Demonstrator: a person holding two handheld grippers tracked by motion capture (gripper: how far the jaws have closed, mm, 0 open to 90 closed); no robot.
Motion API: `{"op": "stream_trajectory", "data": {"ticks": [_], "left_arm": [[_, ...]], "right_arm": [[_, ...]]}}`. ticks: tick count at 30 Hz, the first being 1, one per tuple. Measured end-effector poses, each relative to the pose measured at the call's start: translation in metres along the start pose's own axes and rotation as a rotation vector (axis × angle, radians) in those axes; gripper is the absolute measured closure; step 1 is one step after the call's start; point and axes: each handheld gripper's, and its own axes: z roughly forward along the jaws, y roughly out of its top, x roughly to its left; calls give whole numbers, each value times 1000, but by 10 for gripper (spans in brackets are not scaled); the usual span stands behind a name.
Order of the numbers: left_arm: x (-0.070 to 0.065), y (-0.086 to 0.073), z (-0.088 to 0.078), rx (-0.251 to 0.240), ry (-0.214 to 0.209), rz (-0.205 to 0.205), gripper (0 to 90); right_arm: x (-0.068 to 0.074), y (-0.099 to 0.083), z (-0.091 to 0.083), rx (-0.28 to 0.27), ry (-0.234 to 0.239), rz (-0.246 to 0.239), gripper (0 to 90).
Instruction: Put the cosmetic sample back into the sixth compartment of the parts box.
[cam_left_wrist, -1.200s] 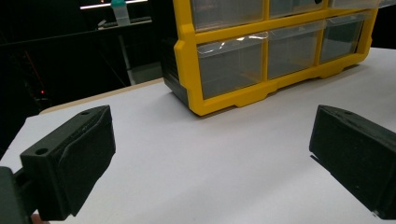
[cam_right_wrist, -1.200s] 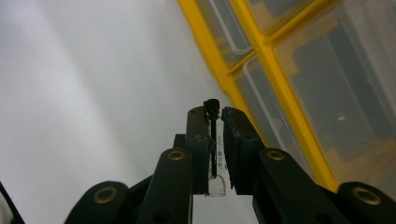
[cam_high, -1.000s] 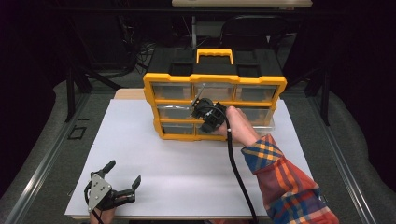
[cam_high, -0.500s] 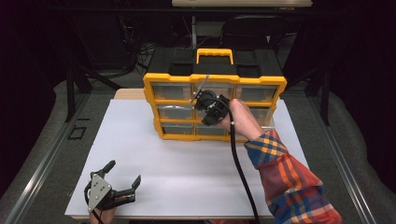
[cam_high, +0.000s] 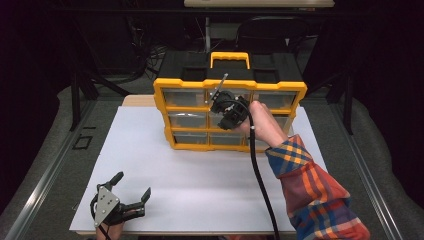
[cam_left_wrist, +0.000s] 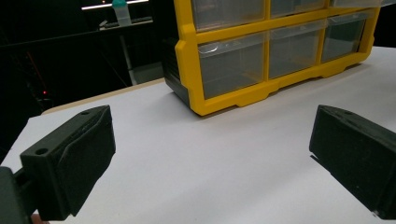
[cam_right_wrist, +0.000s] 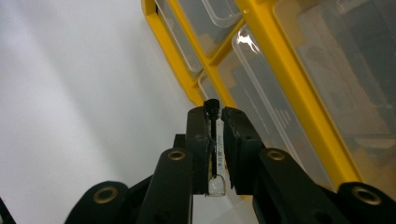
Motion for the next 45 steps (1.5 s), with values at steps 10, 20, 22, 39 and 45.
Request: {"op": "stream_trajectory", "data": {"ticks": [10,20,22,39,45], "left_arm": [[0,0,0,-1,0,2,2],[0,0,0,0,0,1,2],[0,0,0,0,1,1,2],[0,0,0,0,0,0,2],[0,0,0,1,1,1,2]], "right_arm": [[-4,2,-11,-16,-21,-4,808],[-11,-2,-25,-28,-45,9,808],[-13,-3,-28,-31,-49,10,808],[-30,-19,-47,-14,-66,50,808],[-35,-27,-52,-1,-73,63,808]]}}
